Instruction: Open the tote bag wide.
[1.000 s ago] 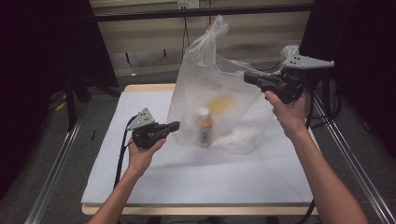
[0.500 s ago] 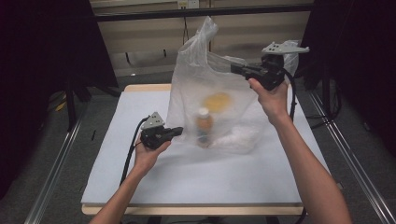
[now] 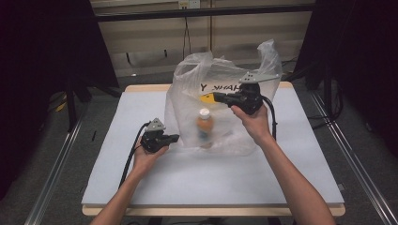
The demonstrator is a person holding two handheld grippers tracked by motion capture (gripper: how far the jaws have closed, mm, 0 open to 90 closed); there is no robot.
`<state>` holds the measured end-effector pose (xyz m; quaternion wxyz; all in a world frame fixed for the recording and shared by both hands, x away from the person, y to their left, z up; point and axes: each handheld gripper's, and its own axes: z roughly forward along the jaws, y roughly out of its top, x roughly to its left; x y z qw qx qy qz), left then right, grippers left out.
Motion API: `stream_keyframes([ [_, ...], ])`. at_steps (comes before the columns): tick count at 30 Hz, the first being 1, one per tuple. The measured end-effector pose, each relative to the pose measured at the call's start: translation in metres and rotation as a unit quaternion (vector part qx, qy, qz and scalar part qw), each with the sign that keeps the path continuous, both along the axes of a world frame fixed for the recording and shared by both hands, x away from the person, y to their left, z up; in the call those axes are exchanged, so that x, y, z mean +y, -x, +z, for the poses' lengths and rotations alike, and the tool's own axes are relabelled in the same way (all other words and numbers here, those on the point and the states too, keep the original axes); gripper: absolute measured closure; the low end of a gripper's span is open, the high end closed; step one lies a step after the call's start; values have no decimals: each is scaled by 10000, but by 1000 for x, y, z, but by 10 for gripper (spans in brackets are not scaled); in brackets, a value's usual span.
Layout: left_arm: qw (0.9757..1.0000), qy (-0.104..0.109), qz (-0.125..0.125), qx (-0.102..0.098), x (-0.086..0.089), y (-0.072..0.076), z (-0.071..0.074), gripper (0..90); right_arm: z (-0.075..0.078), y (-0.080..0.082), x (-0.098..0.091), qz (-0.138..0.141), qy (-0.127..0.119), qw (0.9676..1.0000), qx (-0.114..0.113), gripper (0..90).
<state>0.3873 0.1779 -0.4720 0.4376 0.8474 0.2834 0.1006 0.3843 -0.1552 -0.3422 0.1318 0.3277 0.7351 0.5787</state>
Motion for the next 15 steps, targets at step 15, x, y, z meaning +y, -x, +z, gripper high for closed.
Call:
stream_keyframes([
  [15,9994,-174,46,299,6,-5,-17,900,-53,20,-9,-64,-16,9991,415,900],
])
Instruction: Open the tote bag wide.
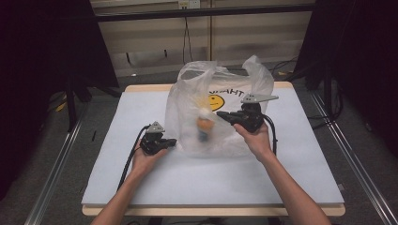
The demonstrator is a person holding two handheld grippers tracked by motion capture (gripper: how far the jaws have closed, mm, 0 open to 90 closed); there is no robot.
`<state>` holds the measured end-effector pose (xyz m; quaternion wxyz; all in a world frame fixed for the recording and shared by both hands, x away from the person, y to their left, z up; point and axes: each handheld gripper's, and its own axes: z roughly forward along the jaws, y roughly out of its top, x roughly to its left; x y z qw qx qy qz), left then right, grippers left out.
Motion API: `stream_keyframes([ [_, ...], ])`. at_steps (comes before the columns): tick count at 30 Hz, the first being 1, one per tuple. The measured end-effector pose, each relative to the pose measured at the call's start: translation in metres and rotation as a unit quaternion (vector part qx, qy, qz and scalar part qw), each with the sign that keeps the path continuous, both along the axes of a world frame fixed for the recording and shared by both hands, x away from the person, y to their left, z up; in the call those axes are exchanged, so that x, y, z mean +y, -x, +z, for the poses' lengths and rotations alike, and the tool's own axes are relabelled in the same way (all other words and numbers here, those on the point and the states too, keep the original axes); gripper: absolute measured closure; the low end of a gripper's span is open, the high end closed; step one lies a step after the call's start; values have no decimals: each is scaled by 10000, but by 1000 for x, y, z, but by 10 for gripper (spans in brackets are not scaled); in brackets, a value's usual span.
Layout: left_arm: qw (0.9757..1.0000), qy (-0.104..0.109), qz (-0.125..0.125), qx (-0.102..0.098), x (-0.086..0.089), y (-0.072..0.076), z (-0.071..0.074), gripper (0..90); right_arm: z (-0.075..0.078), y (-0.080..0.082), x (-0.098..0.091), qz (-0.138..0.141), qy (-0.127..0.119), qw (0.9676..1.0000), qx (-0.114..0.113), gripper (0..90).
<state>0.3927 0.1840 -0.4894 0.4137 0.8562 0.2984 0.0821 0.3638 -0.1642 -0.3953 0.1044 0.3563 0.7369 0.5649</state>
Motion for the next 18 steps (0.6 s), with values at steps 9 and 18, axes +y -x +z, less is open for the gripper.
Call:
stream_keyframes([
  [9,9961,799,-87,-357,4,12,32,900,-32,6,3,32,329,9992,203,900],
  [18,9837,1418,-496,-986,-14,37,85,900,-12,15,11,72,53,9999,-62,900],
])
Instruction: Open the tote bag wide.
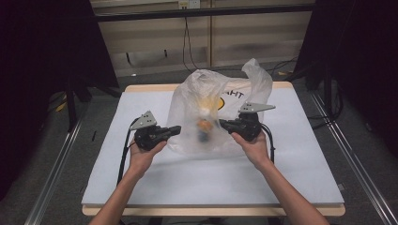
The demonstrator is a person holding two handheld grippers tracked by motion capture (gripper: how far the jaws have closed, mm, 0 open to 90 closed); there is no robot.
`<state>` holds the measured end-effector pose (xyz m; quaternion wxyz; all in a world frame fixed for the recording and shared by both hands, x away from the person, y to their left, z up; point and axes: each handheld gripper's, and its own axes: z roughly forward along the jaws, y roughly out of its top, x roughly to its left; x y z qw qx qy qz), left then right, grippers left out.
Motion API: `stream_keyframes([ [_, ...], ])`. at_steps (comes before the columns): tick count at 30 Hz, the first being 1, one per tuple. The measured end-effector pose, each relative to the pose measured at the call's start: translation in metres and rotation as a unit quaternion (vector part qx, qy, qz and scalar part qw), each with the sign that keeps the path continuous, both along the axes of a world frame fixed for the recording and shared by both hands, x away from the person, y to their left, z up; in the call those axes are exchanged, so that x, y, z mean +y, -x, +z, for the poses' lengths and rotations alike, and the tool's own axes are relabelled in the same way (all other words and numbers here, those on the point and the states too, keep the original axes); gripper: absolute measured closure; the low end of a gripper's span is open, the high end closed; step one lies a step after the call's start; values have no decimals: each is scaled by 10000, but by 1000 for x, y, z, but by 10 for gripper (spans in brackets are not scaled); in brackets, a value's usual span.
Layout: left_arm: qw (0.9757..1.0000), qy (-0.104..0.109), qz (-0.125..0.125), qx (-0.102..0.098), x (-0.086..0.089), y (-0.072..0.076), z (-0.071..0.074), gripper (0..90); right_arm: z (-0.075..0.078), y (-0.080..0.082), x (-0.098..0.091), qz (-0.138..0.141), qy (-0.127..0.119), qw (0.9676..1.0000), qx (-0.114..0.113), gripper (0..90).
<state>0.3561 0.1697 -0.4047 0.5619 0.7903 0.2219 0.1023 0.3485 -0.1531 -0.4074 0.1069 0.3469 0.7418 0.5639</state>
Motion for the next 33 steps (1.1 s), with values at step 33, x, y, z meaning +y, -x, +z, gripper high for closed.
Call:
stream_keyframes([
  [33,9982,-110,-120,-578,-81,-25,68,900,59,-20,-29,-751,227,9961,-404,900],
])
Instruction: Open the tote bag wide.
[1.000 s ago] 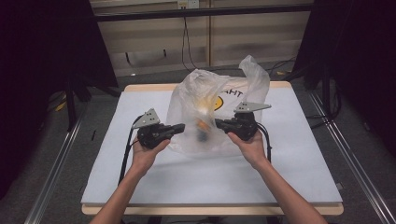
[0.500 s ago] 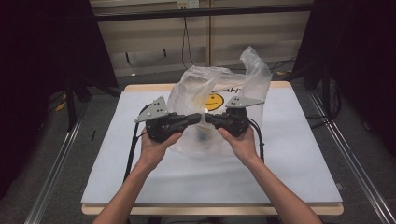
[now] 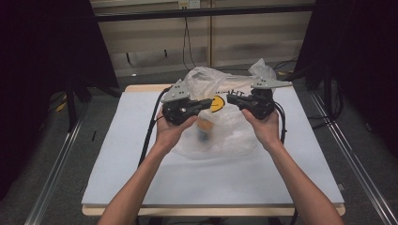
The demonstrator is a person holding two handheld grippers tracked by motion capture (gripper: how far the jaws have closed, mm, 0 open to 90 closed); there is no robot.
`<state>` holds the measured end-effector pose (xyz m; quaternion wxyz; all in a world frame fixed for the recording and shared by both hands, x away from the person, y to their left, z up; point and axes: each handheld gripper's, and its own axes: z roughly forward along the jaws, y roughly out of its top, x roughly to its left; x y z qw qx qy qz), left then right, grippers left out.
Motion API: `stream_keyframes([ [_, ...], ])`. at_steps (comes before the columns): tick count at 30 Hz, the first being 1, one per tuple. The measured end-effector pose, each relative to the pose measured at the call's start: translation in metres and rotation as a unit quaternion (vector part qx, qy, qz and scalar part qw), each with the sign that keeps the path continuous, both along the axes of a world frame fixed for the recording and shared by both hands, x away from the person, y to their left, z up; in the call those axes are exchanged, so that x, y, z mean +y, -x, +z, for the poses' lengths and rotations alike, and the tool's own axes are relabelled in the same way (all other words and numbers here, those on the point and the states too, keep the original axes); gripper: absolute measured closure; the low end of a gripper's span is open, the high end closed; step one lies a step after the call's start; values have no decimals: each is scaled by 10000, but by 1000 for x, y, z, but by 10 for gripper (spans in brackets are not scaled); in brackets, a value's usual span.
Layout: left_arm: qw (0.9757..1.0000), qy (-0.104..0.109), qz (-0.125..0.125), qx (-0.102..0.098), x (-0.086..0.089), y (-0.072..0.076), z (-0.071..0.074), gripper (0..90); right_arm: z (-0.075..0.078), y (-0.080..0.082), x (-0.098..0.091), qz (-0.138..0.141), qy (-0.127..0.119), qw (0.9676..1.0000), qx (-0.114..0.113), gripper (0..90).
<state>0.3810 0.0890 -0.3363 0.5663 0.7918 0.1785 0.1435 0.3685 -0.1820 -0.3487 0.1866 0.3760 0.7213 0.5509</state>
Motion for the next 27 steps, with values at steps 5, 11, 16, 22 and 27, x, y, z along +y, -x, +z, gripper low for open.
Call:
stream_keyframes([
  [5,9986,-174,368,326,13,-23,-27,900,-21,-7,3,3,90,9998,204,900],
  [11,9963,-276,431,692,22,-34,-55,900,-44,-11,14,133,170,9987,458,900],
  [16,9953,-565,422,667,26,-24,-63,900,-58,-4,23,351,297,9974,562,900],
  [22,9946,-678,279,736,39,-20,-76,900,-66,2,19,376,257,9970,630,900],
  [27,9951,-699,30,703,49,-14,-74,900,-62,15,18,630,288,9956,631,900],
])
